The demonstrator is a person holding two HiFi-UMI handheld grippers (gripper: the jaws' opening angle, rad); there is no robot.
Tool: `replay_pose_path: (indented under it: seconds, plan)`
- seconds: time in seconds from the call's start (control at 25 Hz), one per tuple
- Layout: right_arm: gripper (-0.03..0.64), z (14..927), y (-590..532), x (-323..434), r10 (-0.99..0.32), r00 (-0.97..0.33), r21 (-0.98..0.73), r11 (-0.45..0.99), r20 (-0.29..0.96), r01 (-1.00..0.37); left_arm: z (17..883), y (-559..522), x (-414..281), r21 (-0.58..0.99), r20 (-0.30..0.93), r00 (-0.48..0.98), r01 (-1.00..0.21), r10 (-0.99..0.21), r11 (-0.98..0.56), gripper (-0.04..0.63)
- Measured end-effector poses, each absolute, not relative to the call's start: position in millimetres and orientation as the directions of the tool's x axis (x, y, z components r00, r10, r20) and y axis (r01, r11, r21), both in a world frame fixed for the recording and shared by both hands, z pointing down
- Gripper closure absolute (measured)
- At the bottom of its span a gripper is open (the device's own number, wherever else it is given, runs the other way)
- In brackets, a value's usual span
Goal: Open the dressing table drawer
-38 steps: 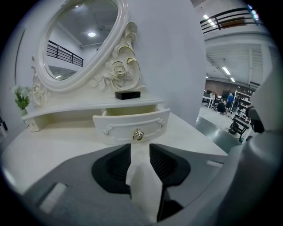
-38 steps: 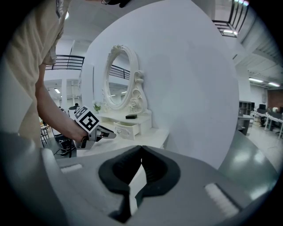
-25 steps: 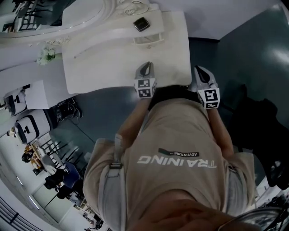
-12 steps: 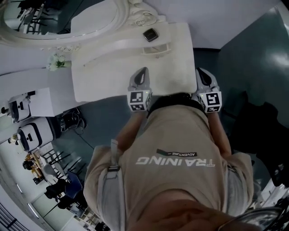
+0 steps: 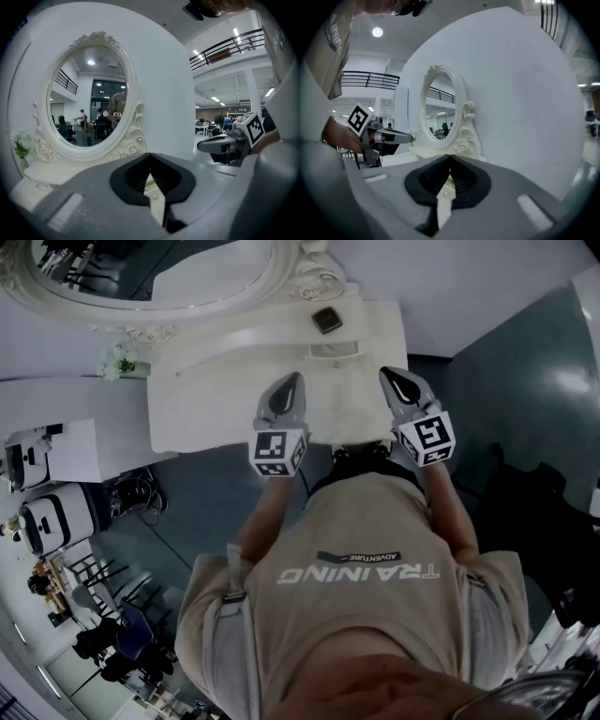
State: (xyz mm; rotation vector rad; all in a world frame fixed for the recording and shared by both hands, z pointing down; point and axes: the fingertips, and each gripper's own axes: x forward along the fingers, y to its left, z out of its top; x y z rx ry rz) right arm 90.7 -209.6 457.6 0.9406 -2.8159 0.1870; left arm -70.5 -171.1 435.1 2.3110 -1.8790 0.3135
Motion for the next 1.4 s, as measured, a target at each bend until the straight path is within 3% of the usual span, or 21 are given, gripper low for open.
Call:
replay_pose_path:
  seconds: [0.48, 0.84, 1.4]
  plan:
    - [0.614, 394, -175, 48, -0.586, -0.8, 0.015, 0.808, 0.132, -0.589, 406, -129, -114, 0.038, 0.16, 0.188, -0.982, -0.969, -0.184, 0.588]
    - [0.614, 387, -167, 36, -0.576, -0.8, 0.063, 0.816, 0.172, -0.574, 385, -130, -127, -0.012, 0.114, 0.195, -0.98, -0.974, -0.198, 0.588]
    - [0.614, 411, -148, 9, -0.606, -0.777, 0.088, 0.794, 0.17, -0.601, 413, -119, -159, 0.01, 0.145, 0.264, -0.964, -0.954, -0.265, 0.588]
